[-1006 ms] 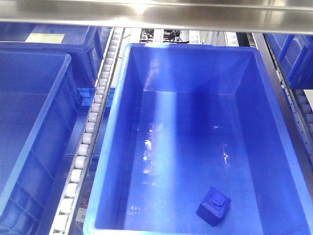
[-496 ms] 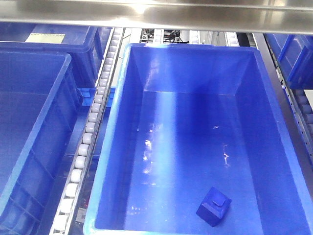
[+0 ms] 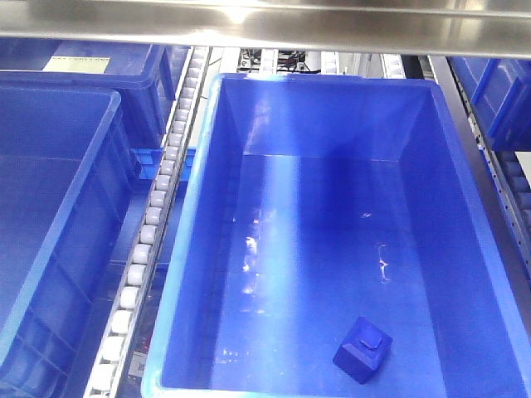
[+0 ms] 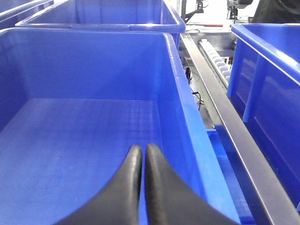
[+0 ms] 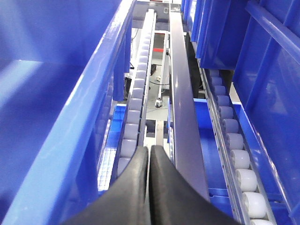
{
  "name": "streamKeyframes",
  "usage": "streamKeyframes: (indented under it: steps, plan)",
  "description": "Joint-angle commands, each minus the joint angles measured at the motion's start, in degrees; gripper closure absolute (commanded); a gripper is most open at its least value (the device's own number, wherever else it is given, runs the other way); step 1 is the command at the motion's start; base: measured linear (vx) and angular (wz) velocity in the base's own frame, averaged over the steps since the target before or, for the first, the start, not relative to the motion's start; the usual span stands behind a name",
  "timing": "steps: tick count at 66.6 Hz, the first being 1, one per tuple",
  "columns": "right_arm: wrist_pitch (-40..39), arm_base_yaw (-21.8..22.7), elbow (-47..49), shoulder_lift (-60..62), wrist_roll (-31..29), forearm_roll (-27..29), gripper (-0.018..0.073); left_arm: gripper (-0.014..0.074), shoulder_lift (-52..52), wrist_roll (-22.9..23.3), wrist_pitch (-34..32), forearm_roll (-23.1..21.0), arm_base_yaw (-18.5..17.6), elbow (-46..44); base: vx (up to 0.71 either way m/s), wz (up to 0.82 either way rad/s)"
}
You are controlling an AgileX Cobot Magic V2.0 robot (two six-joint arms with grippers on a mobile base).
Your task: Pour parts from conveyor to right shelf
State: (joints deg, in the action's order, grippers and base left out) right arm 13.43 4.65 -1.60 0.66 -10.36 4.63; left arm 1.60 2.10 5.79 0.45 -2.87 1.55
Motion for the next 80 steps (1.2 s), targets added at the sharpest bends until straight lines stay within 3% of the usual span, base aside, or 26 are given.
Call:
streamKeyframes:
  steps: [1,61,80]
  plan:
    - [-4.49,0.04,-0.46,0.67,-0.37,-0.21,0.0567,0.0603,1.06,0.49,-4.51,-0.45,-0.41,-1.13,0.00,0.00]
    - [-4.48,0.04,-0.46,0.67,-0.43,-0.21,0.0567,0.0603,1.06,0.49,-4.51,-0.45,-0.36,-1.06,0.00,0.00]
    - [-4.48,0.04,-0.46,0.67,-0.43,-0.21,0.0567,0.0603,1.01,0.49,-4.51,-0.45,2.78,-1.06,0.00,0.00]
